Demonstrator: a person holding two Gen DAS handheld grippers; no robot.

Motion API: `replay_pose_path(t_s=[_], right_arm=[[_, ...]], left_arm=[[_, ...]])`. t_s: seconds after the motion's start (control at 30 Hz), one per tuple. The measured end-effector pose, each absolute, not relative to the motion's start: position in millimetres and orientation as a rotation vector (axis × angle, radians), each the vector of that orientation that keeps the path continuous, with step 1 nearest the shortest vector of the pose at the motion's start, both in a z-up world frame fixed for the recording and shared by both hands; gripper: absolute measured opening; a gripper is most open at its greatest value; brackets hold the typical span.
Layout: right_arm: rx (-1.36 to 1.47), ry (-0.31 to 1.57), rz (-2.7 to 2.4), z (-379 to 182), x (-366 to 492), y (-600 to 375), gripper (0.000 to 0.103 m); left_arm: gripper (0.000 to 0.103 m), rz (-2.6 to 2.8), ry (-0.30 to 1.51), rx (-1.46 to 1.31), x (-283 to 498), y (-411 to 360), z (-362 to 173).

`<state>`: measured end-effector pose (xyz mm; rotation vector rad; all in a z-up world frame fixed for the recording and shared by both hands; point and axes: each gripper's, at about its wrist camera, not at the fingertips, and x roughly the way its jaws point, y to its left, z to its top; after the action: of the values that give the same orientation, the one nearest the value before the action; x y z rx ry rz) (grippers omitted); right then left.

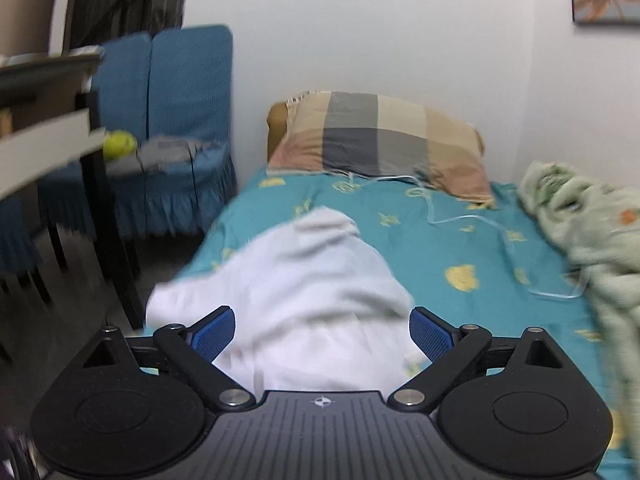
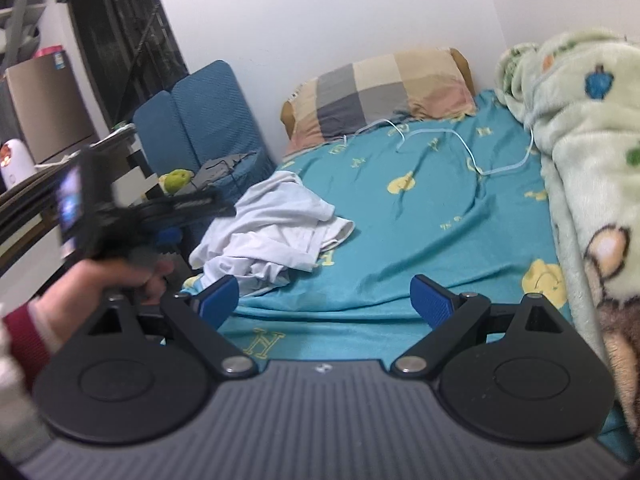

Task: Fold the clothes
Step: 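Grasp the crumpled white T-shirt with the left gripper and lift it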

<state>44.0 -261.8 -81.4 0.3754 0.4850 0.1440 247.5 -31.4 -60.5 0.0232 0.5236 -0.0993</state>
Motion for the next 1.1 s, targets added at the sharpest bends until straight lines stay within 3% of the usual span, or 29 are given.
replay_pose_path(t_s=[0.1, 0.2, 0.27, 0.33, 0.43, 0.63, 0.9, 1.1], right_arm=[[0.409, 0.524, 0.14, -97, 63, -268, 0.094], [0.434, 0.55, 0.139, -110, 78, -271, 0.094], [0.433, 0.56, 0.137, -116, 85, -271, 0.094], [0.443, 0.572, 0.138, -122, 90, -272, 0.094], [0.46, 0.592, 0.13, -128, 95, -275, 0.094], [0.458, 0.556, 0.118, -125, 93, -280, 0.094], [0.434, 0.458, 0.074, -100, 74, -289, 0.094], [0.438, 0.435, 0.083, -84, 58, -290, 0.094]], left_arm=[[0.086, -0.092, 0.522, 0.116, 297, -42, -75], [0.06, -0.082, 0.553, 0.194, 333, -50, -91], [0.053, -0.089, 0.596, 0.238, 355, -55, -103], [0.029, -0.114, 0.6, 0.296, 364, -59, -111], [0.004, -0.138, 0.595, 0.294, 361, -60, -108], [0.001, -0.209, 0.535, 0.244, 304, -65, -64], [0.001, -0.474, 0.448, 0.173, 124, -73, 0], [0.001, -0.613, 0.576, 0.016, 20, -70, -23]])
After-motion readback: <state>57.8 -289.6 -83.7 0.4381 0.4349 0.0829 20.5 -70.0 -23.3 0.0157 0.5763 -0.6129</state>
